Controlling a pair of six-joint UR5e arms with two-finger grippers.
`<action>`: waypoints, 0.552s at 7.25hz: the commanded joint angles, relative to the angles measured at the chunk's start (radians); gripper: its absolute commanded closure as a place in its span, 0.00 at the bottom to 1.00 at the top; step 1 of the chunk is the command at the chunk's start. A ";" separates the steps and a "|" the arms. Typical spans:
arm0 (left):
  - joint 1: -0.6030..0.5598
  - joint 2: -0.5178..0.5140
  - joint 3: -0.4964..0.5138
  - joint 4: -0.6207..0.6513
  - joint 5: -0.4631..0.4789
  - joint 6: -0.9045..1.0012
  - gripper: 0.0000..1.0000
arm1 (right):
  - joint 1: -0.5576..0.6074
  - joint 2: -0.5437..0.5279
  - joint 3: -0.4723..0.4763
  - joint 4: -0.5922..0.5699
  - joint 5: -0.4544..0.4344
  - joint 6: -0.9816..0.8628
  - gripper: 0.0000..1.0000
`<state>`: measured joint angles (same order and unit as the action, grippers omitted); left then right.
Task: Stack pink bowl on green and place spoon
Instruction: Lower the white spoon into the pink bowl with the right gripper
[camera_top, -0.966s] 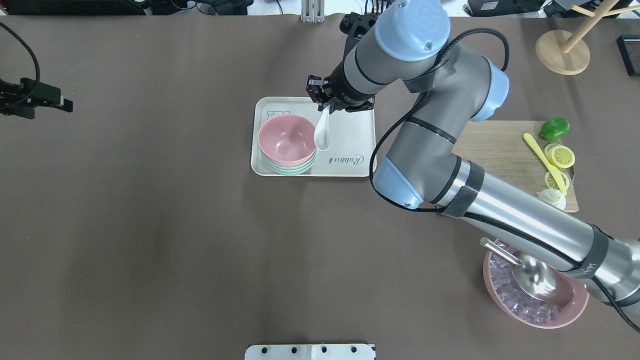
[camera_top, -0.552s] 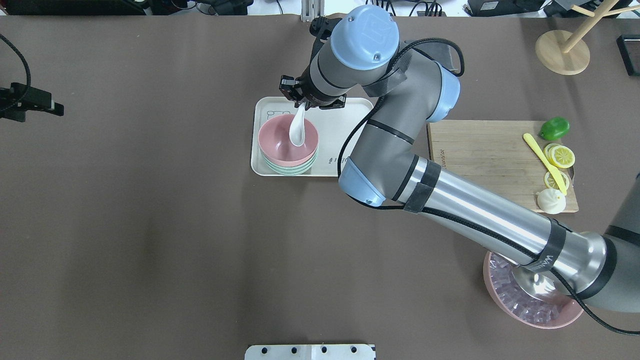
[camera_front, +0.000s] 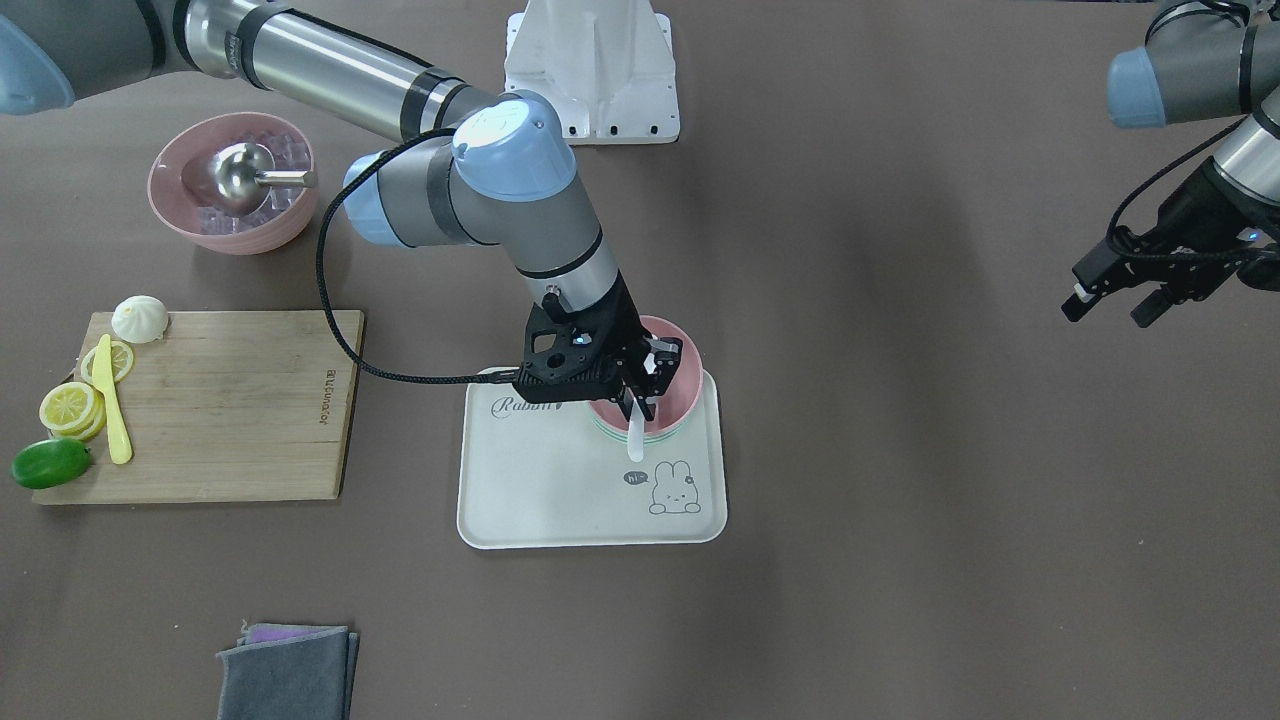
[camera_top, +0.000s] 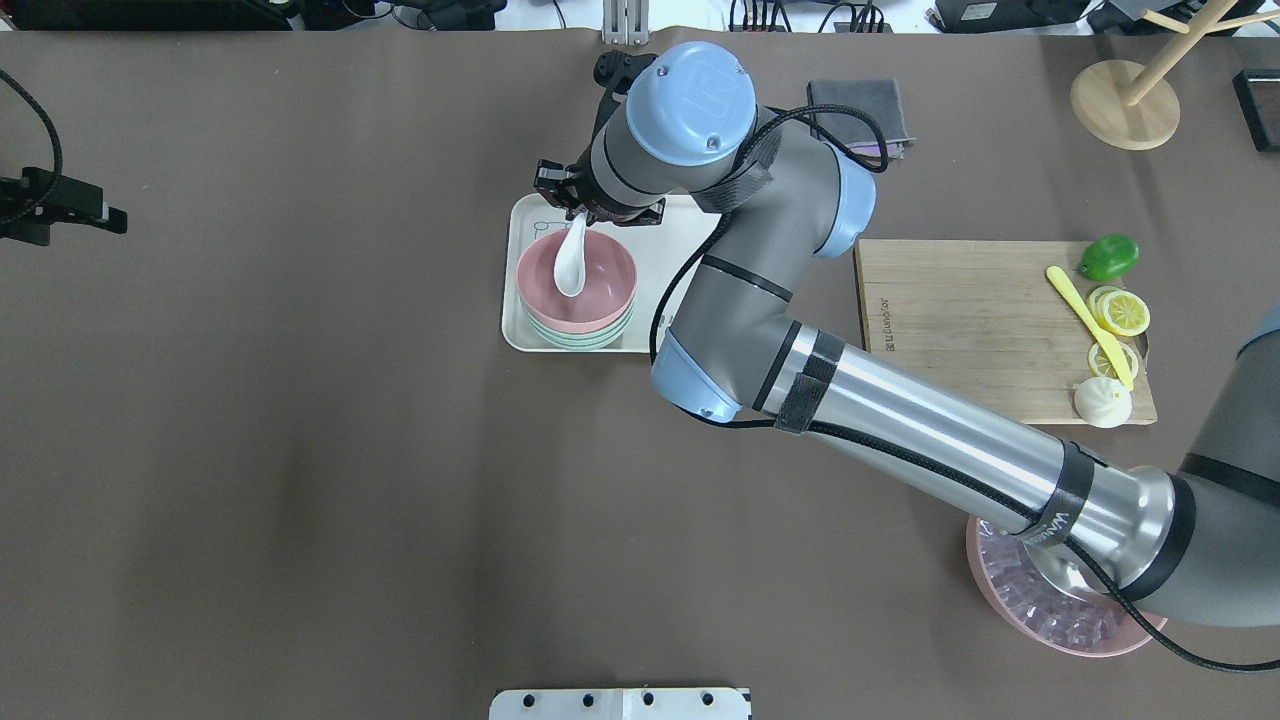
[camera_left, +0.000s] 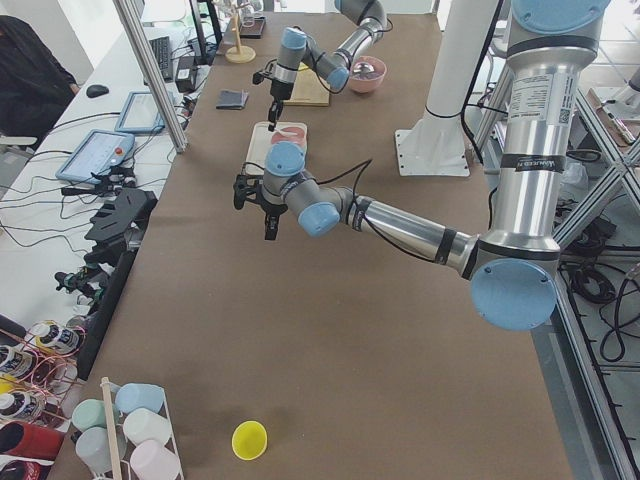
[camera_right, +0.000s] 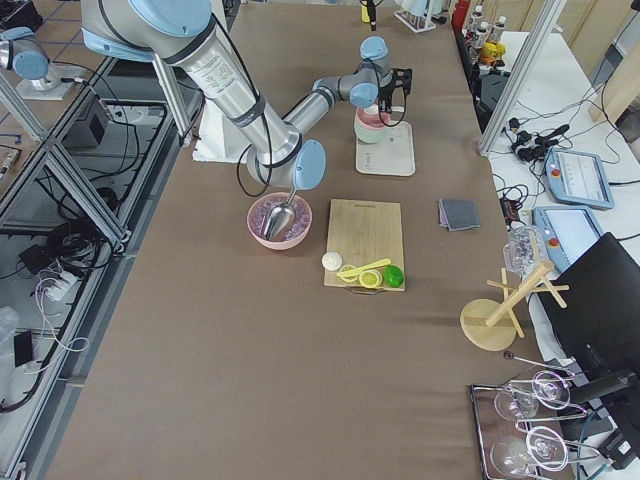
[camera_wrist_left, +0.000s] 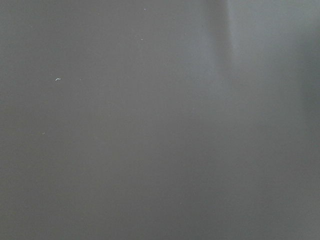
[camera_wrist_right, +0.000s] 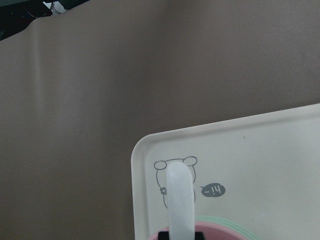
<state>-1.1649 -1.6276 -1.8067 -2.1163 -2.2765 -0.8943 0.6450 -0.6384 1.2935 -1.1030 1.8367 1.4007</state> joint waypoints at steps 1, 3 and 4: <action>0.001 0.000 0.004 -0.001 -0.001 0.000 0.02 | -0.001 0.000 0.004 0.005 0.001 0.000 0.00; -0.002 0.000 -0.005 -0.001 -0.003 0.000 0.02 | 0.002 0.000 0.012 0.003 0.006 -0.002 0.00; -0.006 0.000 -0.006 0.002 0.011 -0.002 0.02 | 0.028 -0.020 0.056 -0.030 0.053 -0.005 0.00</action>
<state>-1.1667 -1.6279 -1.8097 -2.1162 -2.2760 -0.8946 0.6525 -0.6425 1.3135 -1.1073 1.8520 1.3995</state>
